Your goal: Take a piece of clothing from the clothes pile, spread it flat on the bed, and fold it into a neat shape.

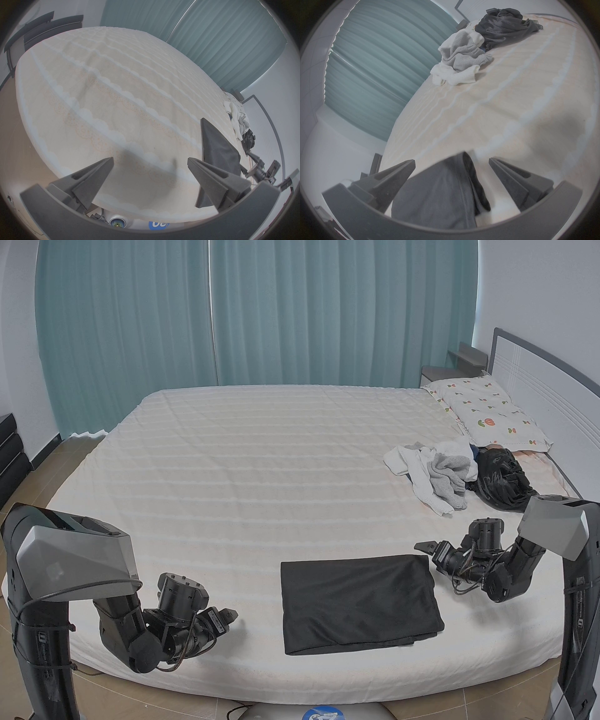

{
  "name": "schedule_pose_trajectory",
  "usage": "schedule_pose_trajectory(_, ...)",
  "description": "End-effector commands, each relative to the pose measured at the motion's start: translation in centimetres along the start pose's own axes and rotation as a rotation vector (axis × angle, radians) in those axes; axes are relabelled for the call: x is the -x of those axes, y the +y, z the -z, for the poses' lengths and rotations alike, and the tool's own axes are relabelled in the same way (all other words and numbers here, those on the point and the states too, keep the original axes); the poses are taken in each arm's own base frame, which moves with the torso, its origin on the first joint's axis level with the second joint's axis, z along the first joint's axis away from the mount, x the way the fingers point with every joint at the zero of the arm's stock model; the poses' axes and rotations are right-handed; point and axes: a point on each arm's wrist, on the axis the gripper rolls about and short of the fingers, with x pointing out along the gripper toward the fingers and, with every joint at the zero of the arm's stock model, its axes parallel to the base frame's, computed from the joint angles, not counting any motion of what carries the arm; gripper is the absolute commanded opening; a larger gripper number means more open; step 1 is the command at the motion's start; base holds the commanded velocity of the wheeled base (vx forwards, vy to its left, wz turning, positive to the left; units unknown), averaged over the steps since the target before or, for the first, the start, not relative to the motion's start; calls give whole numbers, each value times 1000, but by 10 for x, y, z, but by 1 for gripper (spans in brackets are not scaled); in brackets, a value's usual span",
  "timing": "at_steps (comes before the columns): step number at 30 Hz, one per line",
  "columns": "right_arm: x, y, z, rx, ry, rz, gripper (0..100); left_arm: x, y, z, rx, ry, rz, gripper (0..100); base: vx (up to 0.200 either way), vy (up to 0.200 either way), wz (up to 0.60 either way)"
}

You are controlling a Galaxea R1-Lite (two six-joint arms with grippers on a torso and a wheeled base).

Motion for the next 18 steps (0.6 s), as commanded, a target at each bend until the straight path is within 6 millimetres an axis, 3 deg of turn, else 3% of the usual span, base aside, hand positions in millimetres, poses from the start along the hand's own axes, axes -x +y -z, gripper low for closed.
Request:
schedule_pose_trajectory(1,53,-3,7,88,87,-31,100,0,0,0,0,-1,0,100,0,0,0)
schedule_pose_trajectory(5,71,-15,27,144,158,10,100,0,0,0,0,0,-1,100,0,0,0)
schedule_pose_trajectory(8,95,-28,45,164,183,-20,100,1,1,0,1,1,-2,100,0,0,0)
schedule_pose_trajectory(18,107,-33,71,188,206,-73,100,2,0,0,19,0,-1,100,0,0,0)
